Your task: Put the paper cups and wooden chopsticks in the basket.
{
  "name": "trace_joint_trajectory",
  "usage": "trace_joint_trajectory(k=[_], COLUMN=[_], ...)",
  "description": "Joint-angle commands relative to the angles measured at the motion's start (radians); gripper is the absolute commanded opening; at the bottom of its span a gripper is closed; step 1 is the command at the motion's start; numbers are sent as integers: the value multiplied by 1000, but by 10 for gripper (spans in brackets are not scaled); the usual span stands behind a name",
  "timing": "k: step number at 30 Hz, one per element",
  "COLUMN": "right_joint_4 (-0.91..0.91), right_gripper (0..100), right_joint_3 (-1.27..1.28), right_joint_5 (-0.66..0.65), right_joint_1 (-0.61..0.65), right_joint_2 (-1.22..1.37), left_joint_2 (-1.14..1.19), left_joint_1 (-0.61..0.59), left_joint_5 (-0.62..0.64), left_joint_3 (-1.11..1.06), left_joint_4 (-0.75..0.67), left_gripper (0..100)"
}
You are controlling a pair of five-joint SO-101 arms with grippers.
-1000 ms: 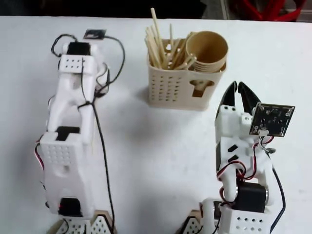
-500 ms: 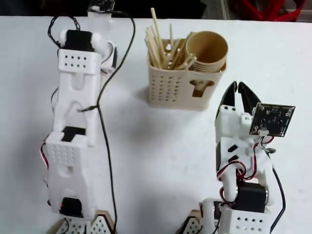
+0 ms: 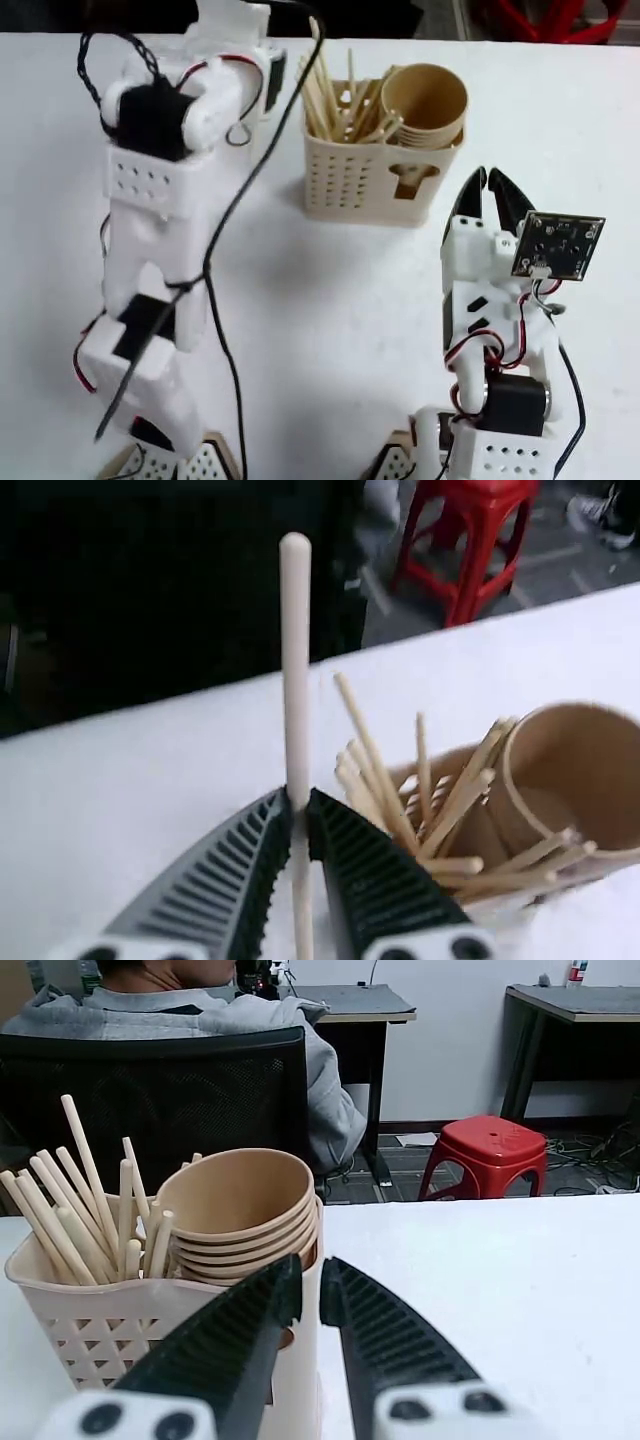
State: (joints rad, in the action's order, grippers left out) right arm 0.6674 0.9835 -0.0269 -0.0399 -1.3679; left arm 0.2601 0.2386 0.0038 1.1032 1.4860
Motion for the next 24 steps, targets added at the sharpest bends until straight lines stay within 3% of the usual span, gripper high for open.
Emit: trace_joint_trajectory(k=[1, 12, 21, 24], right_joint_4=[-22, -131, -150, -150], right_gripper=[42, 42, 42, 42], right_joint_3=[-6, 57, 69, 69], right_joint_5=[-8, -9, -9, -9], right_joint_1=[2, -2, -2, -2], right_joint_2=[-4, -7, -8, -8], left_joint_2=[-82, -30, 148, 162], left_joint_1=[74, 156, 151, 140], left_joint_5=[-6, -14, -14, -8], left_joint_3=[52, 43, 52, 44], left_joint_4=[-150, -394, -396, -376], left_gripper=[22, 23, 24, 76])
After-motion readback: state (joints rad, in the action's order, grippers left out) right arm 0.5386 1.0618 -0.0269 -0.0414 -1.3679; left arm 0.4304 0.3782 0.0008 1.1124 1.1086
